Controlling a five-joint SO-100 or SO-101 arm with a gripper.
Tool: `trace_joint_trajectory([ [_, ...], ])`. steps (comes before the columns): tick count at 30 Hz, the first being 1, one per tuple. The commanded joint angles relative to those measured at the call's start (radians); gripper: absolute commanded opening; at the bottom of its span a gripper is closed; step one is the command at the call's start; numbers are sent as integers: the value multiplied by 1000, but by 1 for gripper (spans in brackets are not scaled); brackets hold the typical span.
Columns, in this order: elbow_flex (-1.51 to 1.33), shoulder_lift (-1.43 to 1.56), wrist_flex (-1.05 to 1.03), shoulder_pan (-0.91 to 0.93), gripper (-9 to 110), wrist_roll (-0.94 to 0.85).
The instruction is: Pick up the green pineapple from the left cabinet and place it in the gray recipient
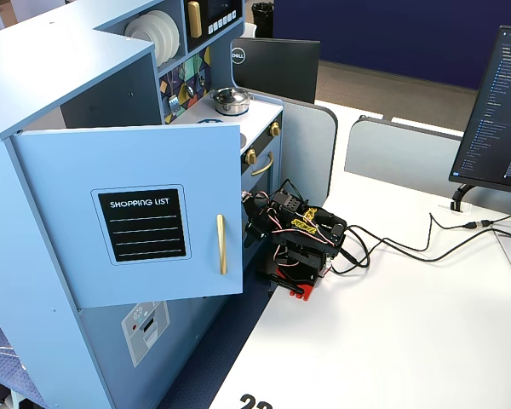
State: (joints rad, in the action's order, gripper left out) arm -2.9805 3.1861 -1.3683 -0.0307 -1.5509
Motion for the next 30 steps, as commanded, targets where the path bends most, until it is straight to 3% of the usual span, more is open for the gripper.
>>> trace_joint_trajectory([
  [1,-21,-8,-163,44,1,18],
  [9,-21,-8,-163,69,0,40],
  [13,-20,-9,-104,-29,0,44],
  [16,21,-31,153,-278,0,67],
  [19,110,-152,658,-532,0,91],
  [22,183,-308,1289,-749,0,34],
  [23,244,-365,1374,-795,1,8],
  [30,584,-571,1393,-847,20,15],
])
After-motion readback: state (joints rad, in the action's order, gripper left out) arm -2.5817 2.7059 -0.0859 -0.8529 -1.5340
